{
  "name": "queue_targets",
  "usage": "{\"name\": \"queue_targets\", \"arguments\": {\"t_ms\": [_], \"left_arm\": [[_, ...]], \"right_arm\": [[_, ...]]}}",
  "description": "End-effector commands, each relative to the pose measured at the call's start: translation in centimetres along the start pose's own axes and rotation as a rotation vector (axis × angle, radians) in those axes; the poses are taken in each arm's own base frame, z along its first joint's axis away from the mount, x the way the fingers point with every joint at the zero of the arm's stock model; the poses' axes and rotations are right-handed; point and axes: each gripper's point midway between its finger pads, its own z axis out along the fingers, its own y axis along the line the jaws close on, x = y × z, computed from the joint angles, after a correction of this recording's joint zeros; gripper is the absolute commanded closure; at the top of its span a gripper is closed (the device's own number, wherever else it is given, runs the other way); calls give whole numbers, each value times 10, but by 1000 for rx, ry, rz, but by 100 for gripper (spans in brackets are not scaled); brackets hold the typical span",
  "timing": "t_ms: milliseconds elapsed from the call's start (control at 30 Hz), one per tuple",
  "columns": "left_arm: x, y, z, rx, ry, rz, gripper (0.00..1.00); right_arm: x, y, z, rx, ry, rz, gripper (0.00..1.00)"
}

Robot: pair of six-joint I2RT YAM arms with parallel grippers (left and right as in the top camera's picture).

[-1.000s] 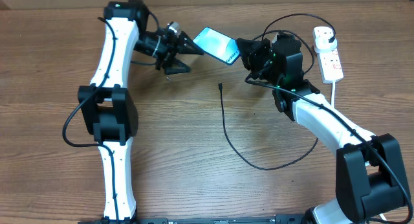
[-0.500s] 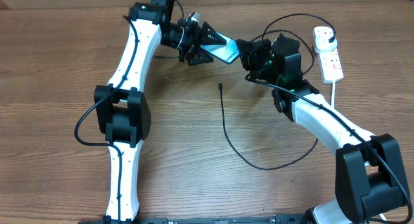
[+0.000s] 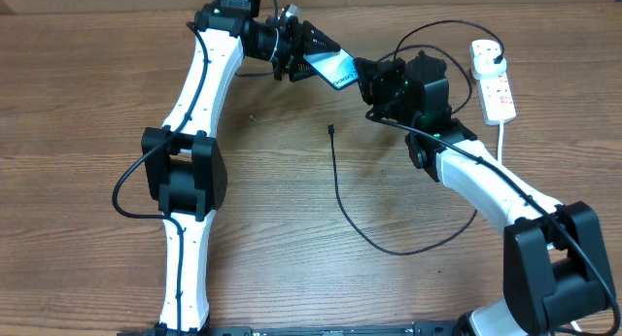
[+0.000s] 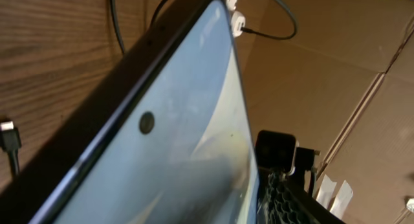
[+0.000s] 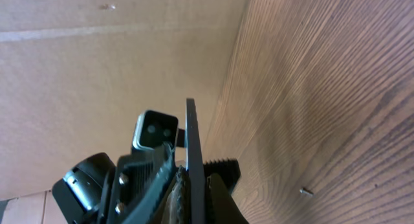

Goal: Plug charger to phone and switch on socket

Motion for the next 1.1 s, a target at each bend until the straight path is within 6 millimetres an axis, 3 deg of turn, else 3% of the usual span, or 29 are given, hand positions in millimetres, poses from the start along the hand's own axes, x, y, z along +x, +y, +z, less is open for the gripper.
{"name": "queue_targets", "arguments": {"t_ms": [0,200,367,600,967,1067], "left_arm": [[3,-13,7,31,16,-15,52],[-1,-25,9,67,8,-26,55],[-3,-33,10,91,6,-22,71],[-3,-33,10,90,5,-24,96],[-7,-34,7,98,-4,-29,96],[-11,-36,3,110,-13,-6,96]], "right_arm": [[35,25,-6,-49,105,-34,96],[50,24,-5,-44,142,-46,96],[62,23,-4,-41,169,-76,96],[64,17,-4,-17,181,-77,96],[68,11,-5,-2,202,-125,96],[67,10,-5,-1,200,-179,76]]}}
